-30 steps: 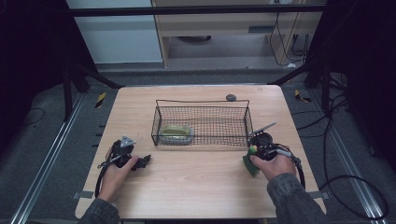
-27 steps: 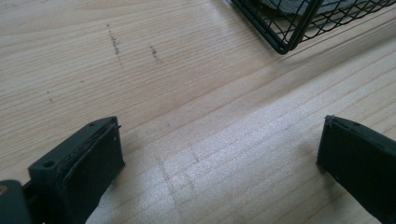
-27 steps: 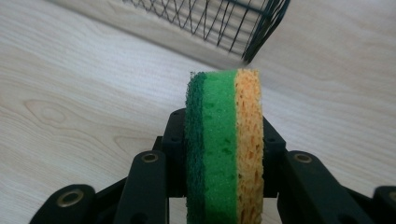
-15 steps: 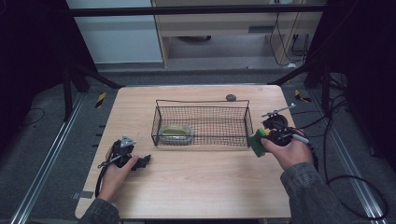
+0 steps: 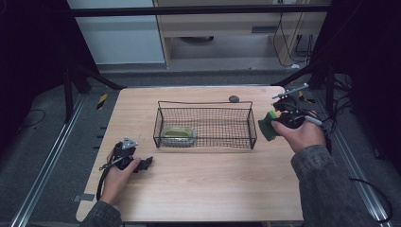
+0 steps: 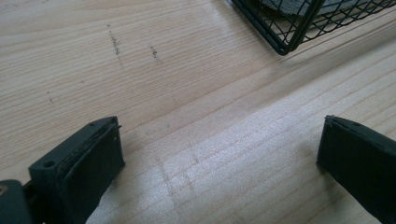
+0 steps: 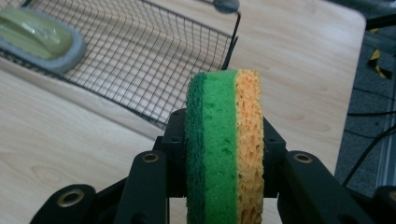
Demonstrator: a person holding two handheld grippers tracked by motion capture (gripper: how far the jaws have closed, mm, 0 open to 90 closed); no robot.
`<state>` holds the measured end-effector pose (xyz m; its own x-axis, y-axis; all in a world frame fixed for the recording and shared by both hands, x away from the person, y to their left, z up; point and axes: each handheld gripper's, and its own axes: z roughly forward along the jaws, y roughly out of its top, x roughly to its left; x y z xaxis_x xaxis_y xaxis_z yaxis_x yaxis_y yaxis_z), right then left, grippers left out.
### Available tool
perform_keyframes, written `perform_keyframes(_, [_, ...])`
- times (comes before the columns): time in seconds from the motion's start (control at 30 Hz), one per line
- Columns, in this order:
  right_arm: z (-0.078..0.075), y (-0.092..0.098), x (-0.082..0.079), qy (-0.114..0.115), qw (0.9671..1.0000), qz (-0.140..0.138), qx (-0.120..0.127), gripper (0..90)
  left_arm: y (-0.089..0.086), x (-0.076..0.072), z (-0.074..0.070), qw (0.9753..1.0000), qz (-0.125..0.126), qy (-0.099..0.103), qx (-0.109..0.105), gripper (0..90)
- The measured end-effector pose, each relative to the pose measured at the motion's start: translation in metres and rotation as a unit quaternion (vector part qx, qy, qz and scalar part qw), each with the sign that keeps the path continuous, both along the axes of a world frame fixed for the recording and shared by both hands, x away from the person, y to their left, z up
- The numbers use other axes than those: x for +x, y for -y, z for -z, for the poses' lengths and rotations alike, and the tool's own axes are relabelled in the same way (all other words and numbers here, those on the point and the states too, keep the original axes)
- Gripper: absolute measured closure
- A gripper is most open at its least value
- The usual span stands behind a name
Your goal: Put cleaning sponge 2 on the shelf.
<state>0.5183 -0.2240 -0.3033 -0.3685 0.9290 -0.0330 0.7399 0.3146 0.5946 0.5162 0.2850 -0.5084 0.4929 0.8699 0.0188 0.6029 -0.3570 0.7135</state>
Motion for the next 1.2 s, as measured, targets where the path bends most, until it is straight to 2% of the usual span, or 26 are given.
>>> perform_keyframes(0.17, [-0.013,0.003,0.013,0.015,0.9998,0.007,-0.007,64.9,0.0,0.0,0.0,1.0,0.0,-0.001,0.001,0.0])
perform_keyframes(0.27, [-0.016,0.003,0.02,0.023,0.9997,0.0,-0.006,64.9,0.0,0.0,0.0,1.0,0.0,-0.001,0.0,0.0])
perform_keyframes(0.43, [-0.021,0.001,0.025,0.028,0.9996,0.004,-0.008,65.0,0.0,0.0,0.0,1.0,0.0,-0.001,0.0,0.0])
perform_keyframes(0.7, [-0.027,-0.013,0.035,0.038,0.9991,-0.007,-0.019,65.0,0.0,0.0,0.0,1.0,0.0,-0.001,-0.001,0.0])
perform_keyframes(0.97, [-0.022,-0.026,0.048,0.039,0.9986,-0.013,-0.034,64.9,0.0,0.0,0.0,1.0,0.0,-0.001,0.0,0.0])
perform_keyframes(1.2, [-0.014,-0.032,0.055,0.039,0.9985,-0.018,-0.034,64.9,0.0,0.0,0.0,1.0,0.001,-0.001,0.0,0.0])
